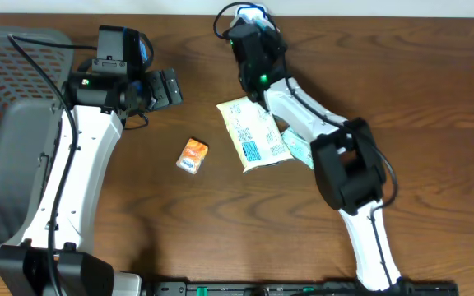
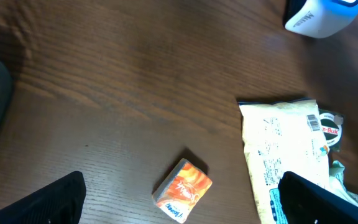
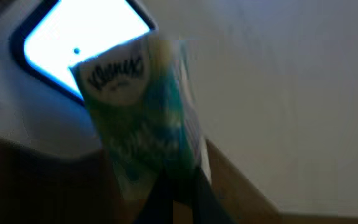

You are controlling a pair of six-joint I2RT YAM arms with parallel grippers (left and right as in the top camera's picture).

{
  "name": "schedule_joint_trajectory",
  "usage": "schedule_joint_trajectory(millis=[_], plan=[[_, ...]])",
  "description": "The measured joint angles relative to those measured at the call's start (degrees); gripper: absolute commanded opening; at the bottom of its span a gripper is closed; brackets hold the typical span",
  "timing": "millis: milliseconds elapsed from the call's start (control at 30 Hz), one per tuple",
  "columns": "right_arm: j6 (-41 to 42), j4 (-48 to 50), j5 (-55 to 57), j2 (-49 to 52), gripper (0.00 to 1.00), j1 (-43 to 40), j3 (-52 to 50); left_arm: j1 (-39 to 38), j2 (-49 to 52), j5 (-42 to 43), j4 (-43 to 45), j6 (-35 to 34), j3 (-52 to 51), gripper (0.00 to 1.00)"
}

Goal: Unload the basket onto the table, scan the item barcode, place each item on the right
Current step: 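Carry the teal pack up to the scanner with the right gripper, then move the teal pack right and release it on the table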

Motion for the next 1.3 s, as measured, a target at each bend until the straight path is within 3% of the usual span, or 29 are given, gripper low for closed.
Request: schedule_joint_trajectory(millis=[367,700,867,1167,1300], plan=[[27.63,-28.22,-27.61,-25.4,0.01,-10.16,0.85,0.0,0.0,0.0,-0.07,0.0,0.0,0.98],[43.67,-55.89,-38.8,-29.53,0.01,-24.26,0.35,0.0,0.0,-0.02,-0.04,0.0,0.0,0.98],[47.76,-57.83,-35.43,-29.38,0.01,-29.86,-5.07,0.0,0.0,-0.02,-0.04,0.0,0.0,0.98],[52.43,-47.8,-32.61,-27.91,0.02,-36.35,-23.3,0.0,0.0,0.0,-0.02,0.0,0.0,0.98],[53.81,-46.71,-32.26,-27.85,0.31,-37.9,-25.97,0.0,0.0,0.0,-0.02,0.0,0.0,0.98]])
